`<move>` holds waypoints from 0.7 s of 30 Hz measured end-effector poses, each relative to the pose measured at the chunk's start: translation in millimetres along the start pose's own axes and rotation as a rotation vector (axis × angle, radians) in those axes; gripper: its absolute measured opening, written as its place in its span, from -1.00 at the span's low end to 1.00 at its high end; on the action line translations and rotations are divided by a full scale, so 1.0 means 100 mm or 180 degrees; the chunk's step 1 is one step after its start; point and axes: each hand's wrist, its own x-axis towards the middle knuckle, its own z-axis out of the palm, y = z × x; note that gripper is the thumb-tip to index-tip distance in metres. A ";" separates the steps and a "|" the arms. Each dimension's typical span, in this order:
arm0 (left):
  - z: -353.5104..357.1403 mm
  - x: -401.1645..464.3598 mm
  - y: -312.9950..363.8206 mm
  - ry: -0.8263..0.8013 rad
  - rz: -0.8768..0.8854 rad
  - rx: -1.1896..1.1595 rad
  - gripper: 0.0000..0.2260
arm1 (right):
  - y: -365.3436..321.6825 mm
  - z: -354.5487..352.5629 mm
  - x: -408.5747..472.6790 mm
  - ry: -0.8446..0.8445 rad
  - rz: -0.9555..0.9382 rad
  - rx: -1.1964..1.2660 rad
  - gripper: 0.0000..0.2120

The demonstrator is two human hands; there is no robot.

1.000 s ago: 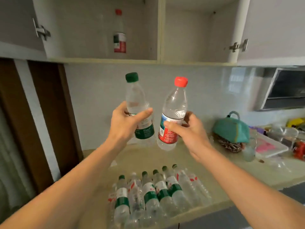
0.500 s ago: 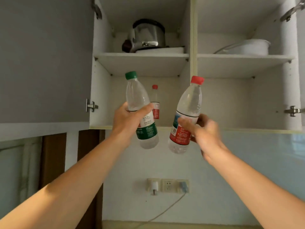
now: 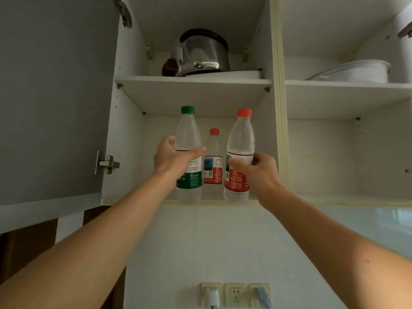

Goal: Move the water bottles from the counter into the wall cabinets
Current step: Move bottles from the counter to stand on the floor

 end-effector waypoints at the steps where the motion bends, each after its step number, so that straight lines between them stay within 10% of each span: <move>1: 0.03 0.08 -0.07 -0.0001 -0.0029 -0.0015 -0.39 | 0.05 0.05 0.07 0.0012 -0.0007 -0.0042 -0.69; 12: 0.37 0.51 -0.76 -0.0491 0.0070 -0.0183 -0.56 | 0.38 0.22 0.69 -0.0337 0.0316 -0.0682 -0.62; 21: 0.76 0.74 -0.78 -0.0220 0.0334 0.1221 -0.41 | 0.65 0.38 1.00 -0.0311 0.0343 -0.0730 -0.64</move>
